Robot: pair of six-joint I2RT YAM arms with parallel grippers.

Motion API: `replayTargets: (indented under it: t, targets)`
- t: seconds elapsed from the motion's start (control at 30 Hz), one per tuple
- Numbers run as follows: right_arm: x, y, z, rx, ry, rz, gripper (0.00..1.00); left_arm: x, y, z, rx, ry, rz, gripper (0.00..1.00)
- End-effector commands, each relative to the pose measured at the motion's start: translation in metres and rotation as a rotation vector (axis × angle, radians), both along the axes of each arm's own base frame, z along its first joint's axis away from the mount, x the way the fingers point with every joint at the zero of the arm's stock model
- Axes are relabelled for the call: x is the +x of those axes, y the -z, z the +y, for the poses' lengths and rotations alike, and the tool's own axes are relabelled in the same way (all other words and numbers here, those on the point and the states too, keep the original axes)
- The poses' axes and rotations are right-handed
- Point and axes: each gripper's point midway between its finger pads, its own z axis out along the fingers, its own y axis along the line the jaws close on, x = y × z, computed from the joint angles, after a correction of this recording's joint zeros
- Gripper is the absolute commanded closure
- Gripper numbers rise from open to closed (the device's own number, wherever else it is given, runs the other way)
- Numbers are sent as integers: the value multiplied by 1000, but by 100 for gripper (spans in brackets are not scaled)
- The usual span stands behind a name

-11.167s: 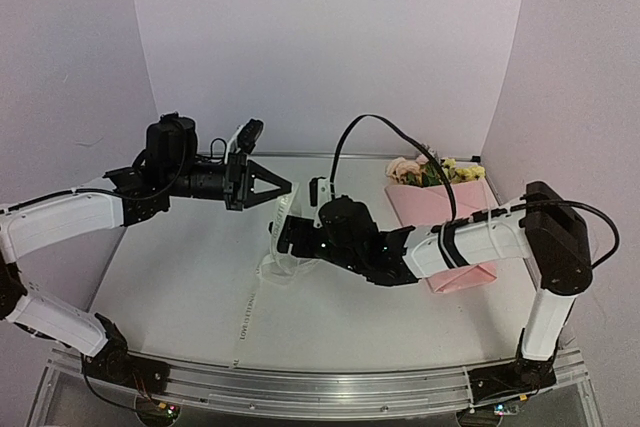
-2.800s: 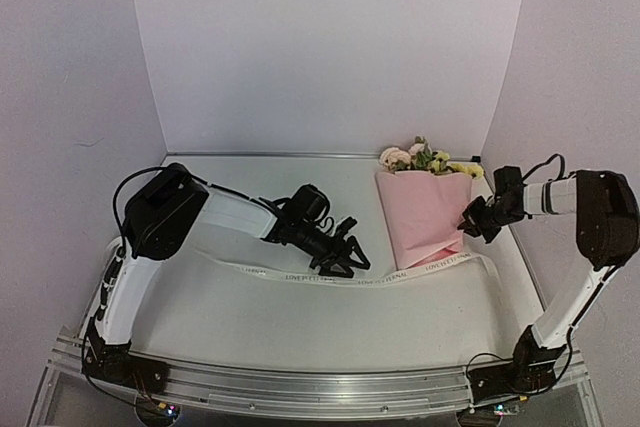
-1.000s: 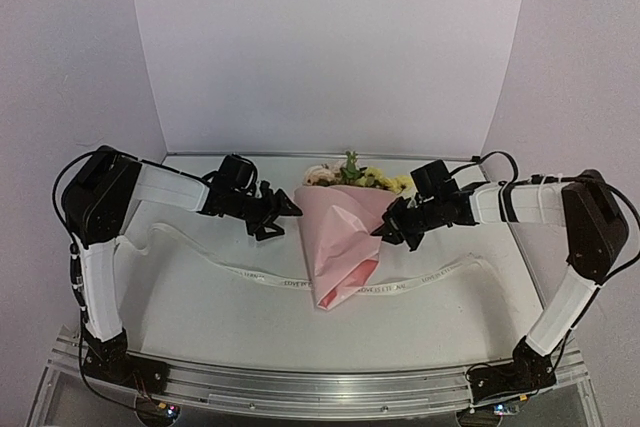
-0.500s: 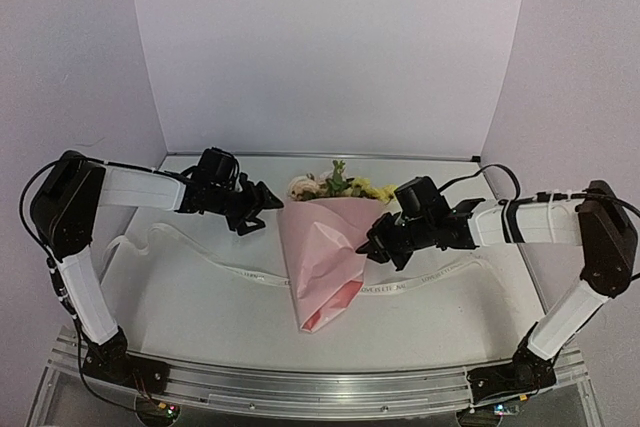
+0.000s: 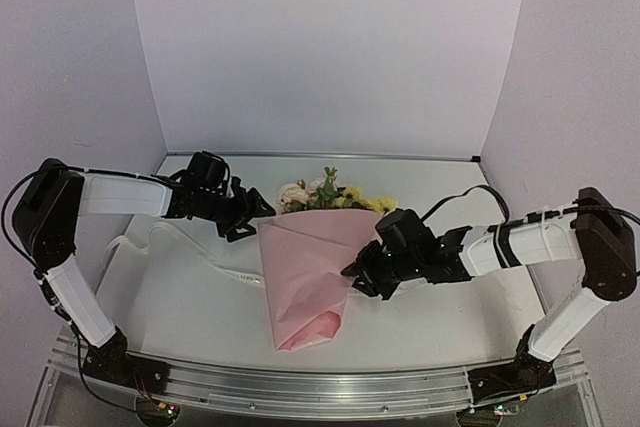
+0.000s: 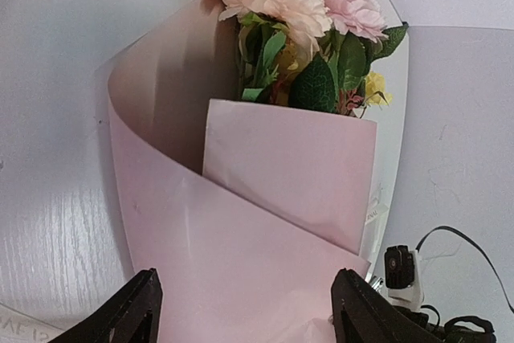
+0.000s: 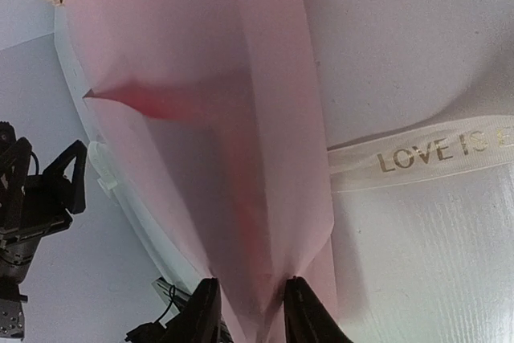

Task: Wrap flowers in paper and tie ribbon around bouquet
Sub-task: Place the folded bouquet on the ribbon.

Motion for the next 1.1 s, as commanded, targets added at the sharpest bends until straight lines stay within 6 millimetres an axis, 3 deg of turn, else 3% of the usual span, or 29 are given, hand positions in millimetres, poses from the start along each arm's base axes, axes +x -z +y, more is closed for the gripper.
replayTargets:
  t: [0.0,0.17,0.33,0.57,0.87,0.93,1.07]
  targets:
    - [11,-11,-1,-7,19,-106,65,-27,-18,1,25,72,-62,27]
    - [9,0,-10,-102,-13,-138,65,-60,-5,-2,57,132,-39,38]
    - [3,1,-17,-226,-92,-195,62,-79,6,-26,70,227,-24,46]
    - [-16,22,-33,-398,-176,-207,63,-78,5,-61,24,310,-29,50]
    - [-25,42,-36,-476,-239,-221,75,-80,16,-101,-26,397,-3,53]
    - [-26,46,-38,-490,-249,-219,73,-81,20,-106,-35,407,8,54]
    - [-31,46,-44,-506,-268,-233,57,-81,31,-109,-27,413,31,54]
